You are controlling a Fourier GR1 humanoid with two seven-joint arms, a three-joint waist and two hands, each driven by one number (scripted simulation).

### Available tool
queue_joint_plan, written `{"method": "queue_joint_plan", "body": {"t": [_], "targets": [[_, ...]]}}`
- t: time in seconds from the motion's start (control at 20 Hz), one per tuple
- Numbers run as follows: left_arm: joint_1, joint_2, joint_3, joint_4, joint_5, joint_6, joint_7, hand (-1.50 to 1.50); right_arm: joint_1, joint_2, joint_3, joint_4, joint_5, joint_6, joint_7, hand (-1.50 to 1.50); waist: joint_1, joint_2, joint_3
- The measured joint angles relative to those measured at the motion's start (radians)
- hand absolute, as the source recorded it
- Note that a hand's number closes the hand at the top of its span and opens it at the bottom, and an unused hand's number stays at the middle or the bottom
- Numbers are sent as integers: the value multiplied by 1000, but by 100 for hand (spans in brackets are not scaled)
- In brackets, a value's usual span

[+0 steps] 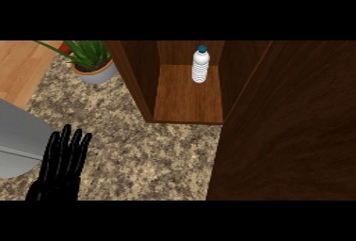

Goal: Pick up the bottled water, place it into the cabinet and close the cabinet

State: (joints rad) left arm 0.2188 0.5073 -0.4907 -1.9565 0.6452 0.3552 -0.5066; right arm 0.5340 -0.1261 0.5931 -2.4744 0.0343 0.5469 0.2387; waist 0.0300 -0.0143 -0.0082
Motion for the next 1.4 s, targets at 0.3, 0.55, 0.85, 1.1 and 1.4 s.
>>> {"method": "queue_joint_plan", "body": {"t": [0.3, 0.55, 0.85, 1.1, 1.4], "targets": [[57, 34, 32, -28, 26, -46, -21, -150, -167, 32, 83, 11, 39, -27, 107, 150, 6, 0, -2], [83, 56, 63, -25, 52, -86, -32, -150, -296, 10, 134, 24, 63, -58, 163, 150, 4, 3, -4], [98, 85, 102, -30, 77, -128, -37, -150, -385, -33, 150, 25, 65, -68, 194, 150, 16, 6, -5], [114, 99, 118, -27, 88, -164, -52, -150, -422, -50, 148, 26, 58, -60, 199, 150, 35, 12, -6], [122, 116, 140, -34, 101, -189, -56, -150, -442, -55, 143, 27, 46, -54, 208, 150, 51, 18, -6]]}}
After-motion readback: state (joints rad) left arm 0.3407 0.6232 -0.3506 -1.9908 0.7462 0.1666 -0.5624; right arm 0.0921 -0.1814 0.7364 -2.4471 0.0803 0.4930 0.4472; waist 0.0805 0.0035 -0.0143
